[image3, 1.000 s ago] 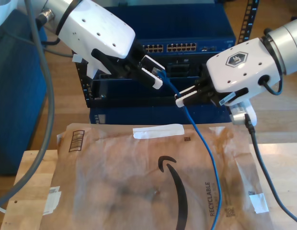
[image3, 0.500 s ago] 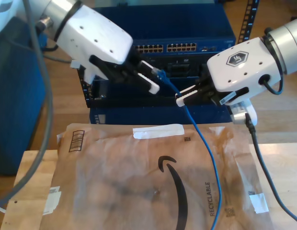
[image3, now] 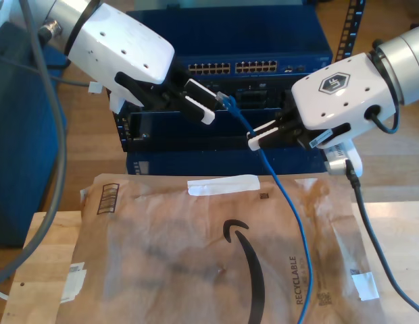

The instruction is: Grab the cable and plug it in

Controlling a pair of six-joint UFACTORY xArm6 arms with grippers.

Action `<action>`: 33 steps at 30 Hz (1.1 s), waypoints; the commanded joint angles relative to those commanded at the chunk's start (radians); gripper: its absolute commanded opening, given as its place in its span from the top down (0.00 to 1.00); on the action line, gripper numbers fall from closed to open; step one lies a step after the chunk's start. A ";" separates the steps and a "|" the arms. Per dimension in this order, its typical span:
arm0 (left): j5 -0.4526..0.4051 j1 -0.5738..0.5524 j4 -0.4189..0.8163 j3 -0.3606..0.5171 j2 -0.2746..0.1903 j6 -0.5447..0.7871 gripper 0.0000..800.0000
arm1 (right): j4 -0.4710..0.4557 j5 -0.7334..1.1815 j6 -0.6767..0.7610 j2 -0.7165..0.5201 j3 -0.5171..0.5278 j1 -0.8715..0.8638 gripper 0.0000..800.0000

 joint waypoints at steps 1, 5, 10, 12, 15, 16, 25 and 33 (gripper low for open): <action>0.000 0.000 0.000 -0.002 0.000 0.000 0.57 | 0.000 0.000 0.000 0.000 0.000 0.000 0.98; 0.005 0.000 0.000 -0.002 0.000 -0.002 0.57 | -0.002 0.002 -0.002 0.000 0.000 0.011 0.98; 0.009 -0.002 -0.002 -0.002 0.002 -0.002 0.57 | -0.003 0.003 -0.002 0.000 0.000 0.032 0.98; 0.009 -0.002 -0.002 -0.002 0.002 -0.002 0.57 | -0.003 0.002 -0.002 0.002 0.000 0.032 0.98; 0.009 -0.002 -0.002 -0.002 0.002 -0.002 0.57 | -0.005 0.000 -0.002 0.002 0.002 0.032 0.98; 0.009 -0.002 -0.002 -0.002 0.002 -0.002 0.57 | -0.005 0.000 -0.002 0.003 0.002 0.034 0.98; 0.005 0.000 -0.002 0.000 0.002 -0.002 0.69 | -0.005 -0.002 -0.002 0.006 0.002 0.034 0.98; 0.002 0.000 -0.028 0.000 0.002 -0.002 0.70 | -0.005 -0.002 -0.002 0.017 0.002 0.034 0.98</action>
